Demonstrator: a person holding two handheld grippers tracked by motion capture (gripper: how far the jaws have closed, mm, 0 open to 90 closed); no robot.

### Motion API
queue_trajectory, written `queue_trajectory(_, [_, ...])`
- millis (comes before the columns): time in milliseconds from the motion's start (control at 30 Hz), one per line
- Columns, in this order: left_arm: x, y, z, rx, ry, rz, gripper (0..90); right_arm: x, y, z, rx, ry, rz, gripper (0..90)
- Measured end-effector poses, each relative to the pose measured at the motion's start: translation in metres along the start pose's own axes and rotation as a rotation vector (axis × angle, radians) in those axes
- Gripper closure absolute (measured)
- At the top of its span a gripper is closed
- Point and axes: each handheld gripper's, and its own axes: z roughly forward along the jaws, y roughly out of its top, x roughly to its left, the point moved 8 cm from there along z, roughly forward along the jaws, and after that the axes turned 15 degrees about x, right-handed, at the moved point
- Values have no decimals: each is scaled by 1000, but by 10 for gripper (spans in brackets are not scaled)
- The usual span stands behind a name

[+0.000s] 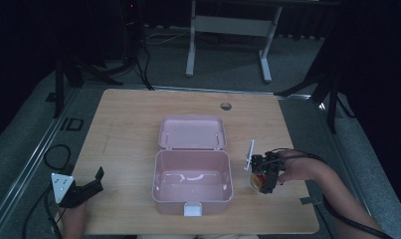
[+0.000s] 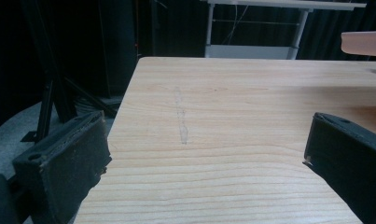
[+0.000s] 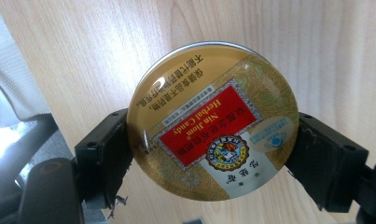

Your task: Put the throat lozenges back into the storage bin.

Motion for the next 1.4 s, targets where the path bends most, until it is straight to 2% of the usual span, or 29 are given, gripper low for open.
queue_trajectory(267, [0,0,0,1,0,1,3,2,-8,-31,-2,-19,-5,198])
queue_trajectory(567, [0,0,0,0,-2,1,3,3,-6,-49,-5,-29,5,198])
queue_trajectory(867, [0,0,0,0,-4,0,4,8,8,-66,-16,-33,-24,198])
queue_trajectory(1400, [0,0,0,-2,-11,-2,3,21,52,-100,-69,-62,-109,198])
